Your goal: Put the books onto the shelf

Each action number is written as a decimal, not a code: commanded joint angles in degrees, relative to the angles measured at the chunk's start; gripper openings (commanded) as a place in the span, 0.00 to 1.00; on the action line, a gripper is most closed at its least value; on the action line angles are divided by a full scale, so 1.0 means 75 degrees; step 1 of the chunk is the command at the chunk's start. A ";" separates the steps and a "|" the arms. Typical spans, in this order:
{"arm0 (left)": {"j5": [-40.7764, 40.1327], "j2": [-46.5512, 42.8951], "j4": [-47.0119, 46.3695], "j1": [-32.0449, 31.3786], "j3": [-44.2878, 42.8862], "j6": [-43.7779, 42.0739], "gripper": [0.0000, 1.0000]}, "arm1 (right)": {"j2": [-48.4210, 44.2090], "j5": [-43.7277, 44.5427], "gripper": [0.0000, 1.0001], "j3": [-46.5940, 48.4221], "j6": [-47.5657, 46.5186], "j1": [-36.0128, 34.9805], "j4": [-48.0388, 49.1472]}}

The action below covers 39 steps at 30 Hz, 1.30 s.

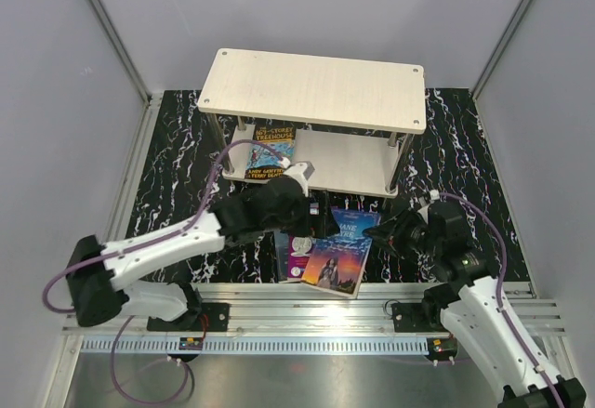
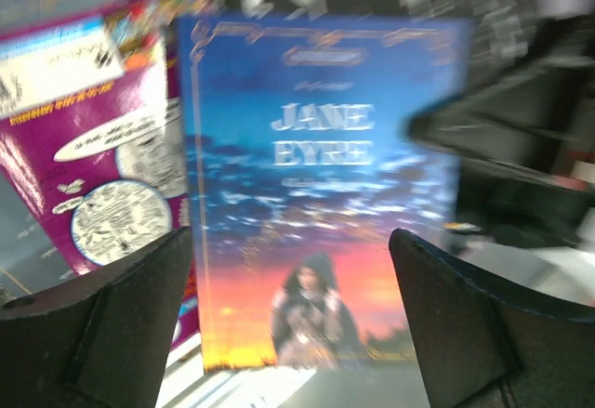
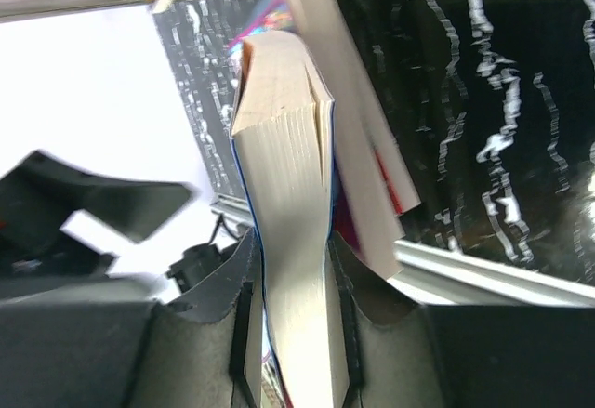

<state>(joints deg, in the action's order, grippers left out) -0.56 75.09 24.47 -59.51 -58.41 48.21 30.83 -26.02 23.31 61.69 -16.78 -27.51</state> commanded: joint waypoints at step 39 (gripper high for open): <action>0.2021 -0.3133 -0.3043 0.0481 0.2504 0.0499 0.00 | -0.2071 -0.0750 0.00 0.0841 0.3845 -0.0037 0.2239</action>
<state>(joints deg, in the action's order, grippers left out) 15.40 53.54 0.80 -55.75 -37.36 54.68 16.47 -29.56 28.60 84.36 -16.75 -18.15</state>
